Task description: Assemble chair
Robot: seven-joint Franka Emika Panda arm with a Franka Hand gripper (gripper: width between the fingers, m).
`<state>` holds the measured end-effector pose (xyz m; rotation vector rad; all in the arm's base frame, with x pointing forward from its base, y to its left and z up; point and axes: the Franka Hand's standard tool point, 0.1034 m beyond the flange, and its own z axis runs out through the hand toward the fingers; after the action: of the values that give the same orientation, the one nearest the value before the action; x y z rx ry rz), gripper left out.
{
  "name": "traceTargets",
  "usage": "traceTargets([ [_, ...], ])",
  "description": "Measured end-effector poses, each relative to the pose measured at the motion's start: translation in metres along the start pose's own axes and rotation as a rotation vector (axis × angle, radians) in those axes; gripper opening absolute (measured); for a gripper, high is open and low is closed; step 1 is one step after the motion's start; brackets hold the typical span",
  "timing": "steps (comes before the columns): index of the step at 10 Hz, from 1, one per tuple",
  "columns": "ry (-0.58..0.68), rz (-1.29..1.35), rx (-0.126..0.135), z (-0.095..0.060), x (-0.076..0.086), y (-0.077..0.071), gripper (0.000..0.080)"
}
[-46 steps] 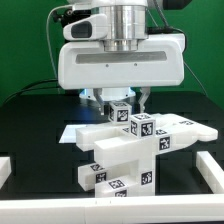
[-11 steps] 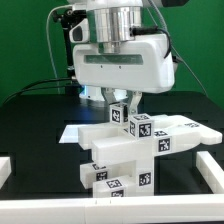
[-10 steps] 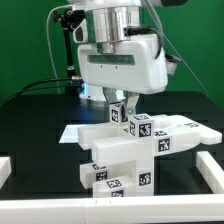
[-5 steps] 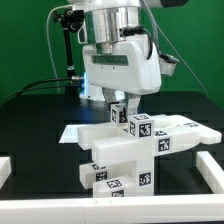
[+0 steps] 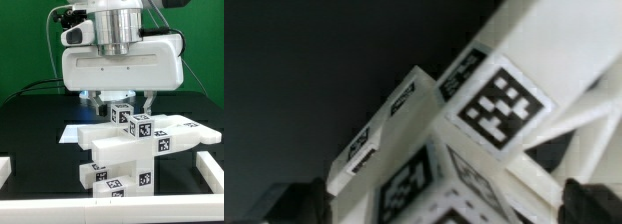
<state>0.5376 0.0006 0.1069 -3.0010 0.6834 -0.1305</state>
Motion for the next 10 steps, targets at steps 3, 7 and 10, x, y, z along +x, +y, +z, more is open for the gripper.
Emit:
traceTargets([
  [3,-0.001,-0.230,-0.008,-0.0005,0.0017,0.0015,0.0649],
  [7,-0.006,-0.396,-0.035,-0.0031,0.0047,-0.0015,0.0528],
  [10,-0.002,-0.220,-0.033,-0.0030,0.0046,-0.0018,0.0281],
])
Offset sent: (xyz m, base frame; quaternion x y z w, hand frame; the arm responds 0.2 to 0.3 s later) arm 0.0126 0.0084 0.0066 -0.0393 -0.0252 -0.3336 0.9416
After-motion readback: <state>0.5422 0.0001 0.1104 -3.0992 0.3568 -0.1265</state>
